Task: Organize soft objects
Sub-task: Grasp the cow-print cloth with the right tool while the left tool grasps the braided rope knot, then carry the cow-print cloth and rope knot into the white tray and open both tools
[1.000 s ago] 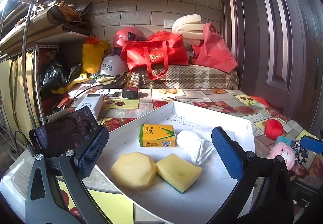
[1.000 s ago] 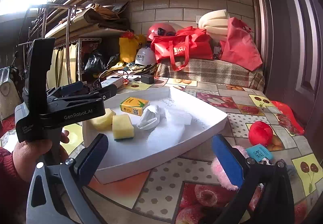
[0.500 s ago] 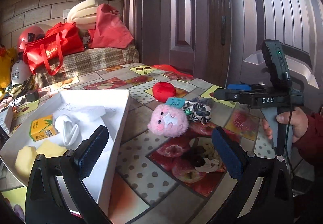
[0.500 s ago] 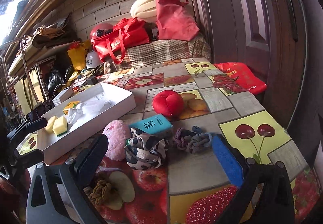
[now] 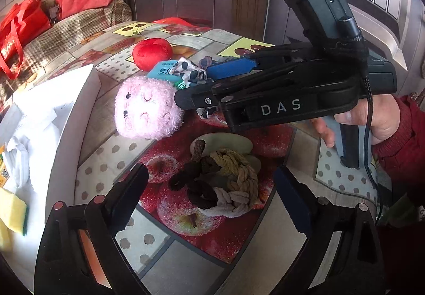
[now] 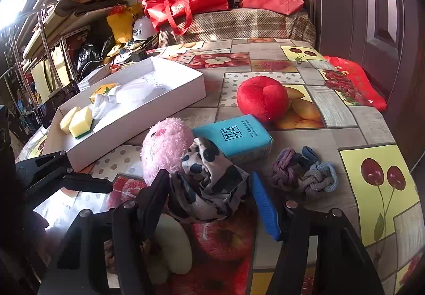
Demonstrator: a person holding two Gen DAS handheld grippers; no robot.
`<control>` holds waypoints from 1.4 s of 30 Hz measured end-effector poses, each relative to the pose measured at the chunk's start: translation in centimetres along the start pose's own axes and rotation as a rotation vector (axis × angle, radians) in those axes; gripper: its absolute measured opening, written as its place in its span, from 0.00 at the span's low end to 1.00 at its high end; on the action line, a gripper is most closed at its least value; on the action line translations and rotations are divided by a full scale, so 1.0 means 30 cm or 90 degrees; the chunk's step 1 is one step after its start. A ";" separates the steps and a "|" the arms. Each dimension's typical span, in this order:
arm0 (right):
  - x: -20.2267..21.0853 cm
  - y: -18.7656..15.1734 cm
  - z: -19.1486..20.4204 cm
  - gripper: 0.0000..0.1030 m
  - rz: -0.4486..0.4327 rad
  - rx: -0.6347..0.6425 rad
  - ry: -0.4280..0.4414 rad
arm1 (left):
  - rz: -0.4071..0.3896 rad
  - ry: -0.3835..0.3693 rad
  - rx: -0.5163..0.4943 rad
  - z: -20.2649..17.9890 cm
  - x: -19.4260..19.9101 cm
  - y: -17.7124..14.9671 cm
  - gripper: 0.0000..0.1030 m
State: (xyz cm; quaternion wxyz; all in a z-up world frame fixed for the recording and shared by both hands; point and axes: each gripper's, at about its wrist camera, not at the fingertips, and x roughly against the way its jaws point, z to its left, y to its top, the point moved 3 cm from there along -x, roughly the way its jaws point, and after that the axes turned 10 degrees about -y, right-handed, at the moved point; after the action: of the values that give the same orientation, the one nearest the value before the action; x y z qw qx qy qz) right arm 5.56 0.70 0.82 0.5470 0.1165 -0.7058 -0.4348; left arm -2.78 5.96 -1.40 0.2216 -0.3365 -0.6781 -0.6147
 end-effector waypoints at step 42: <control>0.307 -0.015 0.051 0.34 -0.279 -0.051 -0.109 | -0.387 0.271 0.111 0.197 0.552 -0.234 0.32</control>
State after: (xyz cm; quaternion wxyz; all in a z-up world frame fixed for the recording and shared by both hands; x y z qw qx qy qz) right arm 0.64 -4.70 6.63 0.3818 0.2075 -0.6899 -0.5790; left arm -18.41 14.68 4.75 0.1928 0.0357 -0.7354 -0.6486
